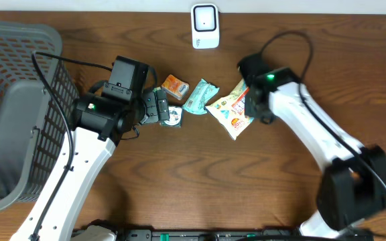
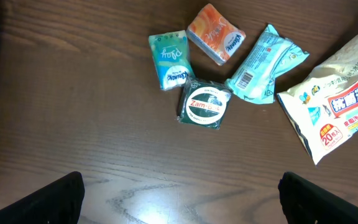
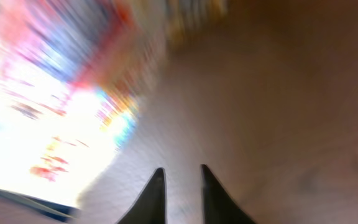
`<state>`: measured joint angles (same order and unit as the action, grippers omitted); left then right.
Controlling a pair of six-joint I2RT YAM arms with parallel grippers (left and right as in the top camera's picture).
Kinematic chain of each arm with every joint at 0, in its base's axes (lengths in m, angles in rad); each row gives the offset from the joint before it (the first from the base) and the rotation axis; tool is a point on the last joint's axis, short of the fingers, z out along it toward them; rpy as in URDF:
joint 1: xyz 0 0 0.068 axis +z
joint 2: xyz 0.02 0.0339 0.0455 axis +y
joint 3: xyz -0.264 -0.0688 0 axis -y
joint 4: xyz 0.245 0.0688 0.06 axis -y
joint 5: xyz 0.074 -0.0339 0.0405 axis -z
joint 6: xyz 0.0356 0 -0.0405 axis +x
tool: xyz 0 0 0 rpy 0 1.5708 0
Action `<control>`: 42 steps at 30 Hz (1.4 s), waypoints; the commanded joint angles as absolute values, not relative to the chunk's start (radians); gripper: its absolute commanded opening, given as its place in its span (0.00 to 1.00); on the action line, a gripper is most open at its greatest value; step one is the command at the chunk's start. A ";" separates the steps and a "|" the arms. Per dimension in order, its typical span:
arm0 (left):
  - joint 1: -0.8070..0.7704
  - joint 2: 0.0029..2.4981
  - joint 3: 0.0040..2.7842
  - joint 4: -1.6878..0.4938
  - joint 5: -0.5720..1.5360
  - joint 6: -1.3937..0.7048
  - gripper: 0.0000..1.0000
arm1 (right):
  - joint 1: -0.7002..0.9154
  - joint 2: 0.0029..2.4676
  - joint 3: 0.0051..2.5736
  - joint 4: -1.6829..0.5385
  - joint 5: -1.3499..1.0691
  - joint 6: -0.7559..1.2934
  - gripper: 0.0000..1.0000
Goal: Scan the item barcode
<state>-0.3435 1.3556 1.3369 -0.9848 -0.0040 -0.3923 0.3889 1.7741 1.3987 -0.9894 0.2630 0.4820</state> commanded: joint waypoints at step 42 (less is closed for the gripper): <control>-0.342 1.352 1.352 -0.987 -0.016 -0.387 0.98 | 0.366 1.993 1.422 -0.546 0.227 0.306 0.59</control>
